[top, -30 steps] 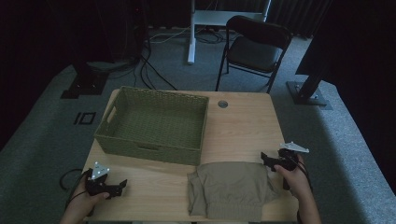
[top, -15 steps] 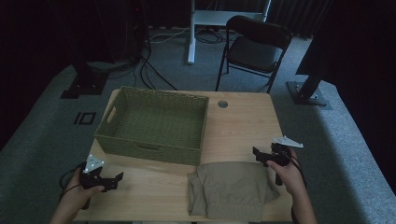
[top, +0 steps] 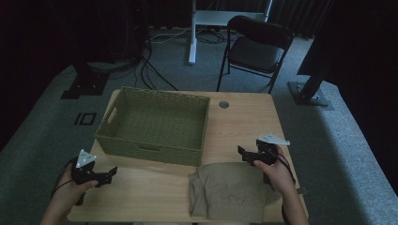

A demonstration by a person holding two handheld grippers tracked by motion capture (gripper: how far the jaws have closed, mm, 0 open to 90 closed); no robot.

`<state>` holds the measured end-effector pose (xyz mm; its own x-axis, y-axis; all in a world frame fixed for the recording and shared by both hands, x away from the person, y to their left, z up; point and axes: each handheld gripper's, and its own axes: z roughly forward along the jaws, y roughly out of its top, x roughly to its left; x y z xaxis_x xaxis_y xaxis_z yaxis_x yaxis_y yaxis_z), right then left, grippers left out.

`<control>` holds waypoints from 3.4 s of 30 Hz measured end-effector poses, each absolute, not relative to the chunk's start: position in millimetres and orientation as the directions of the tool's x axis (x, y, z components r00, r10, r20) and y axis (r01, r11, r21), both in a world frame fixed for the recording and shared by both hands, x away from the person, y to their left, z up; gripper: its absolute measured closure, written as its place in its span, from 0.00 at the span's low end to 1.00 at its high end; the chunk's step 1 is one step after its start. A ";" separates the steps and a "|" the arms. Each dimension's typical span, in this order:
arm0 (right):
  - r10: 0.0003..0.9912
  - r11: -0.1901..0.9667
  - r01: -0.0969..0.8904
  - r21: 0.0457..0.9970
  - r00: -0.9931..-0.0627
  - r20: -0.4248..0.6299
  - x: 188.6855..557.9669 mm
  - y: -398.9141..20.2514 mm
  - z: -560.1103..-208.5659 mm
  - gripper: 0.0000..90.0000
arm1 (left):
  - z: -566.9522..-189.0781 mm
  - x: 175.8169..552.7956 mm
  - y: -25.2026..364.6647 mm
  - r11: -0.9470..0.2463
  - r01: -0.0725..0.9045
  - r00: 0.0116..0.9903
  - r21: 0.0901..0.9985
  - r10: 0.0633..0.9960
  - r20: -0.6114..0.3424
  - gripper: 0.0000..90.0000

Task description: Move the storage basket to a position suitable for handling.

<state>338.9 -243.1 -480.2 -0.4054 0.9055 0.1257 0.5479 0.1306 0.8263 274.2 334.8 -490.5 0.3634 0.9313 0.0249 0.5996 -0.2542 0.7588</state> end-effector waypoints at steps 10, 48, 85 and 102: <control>0.876 0.155 0.518 0.841 -0.466 0.126 343.8 -209.9 -469.0 0.13 | -462.8 282.3 342.5 -0.239 0.560 0.371 0.793 0.928 0.017 0.02; 0.827 0.169 0.475 0.863 -0.545 0.138 375.5 -121.9 -447.5 0.13 | -437.3 377.4 359.8 -0.149 0.507 0.292 0.849 0.956 -0.006 0.02; 0.897 0.108 0.544 0.832 -0.415 0.154 402.9 -73.3 -470.2 0.21 | -458.1 403.0 352.1 -0.027 0.587 0.188 0.809 0.977 -0.103 0.69; 0.945 0.023 0.628 0.778 -0.268 0.188 406.8 -79.8 -468.1 0.50 | -457.0 395.9 328.1 -0.004 0.599 0.062 0.801 0.997 -0.041 0.80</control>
<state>406.8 -79.8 -468.1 -0.2675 0.9451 0.1875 0.6277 0.0233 0.7781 395.9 328.1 -457.0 0.0624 0.9972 -0.0414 0.5986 -0.0042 0.8010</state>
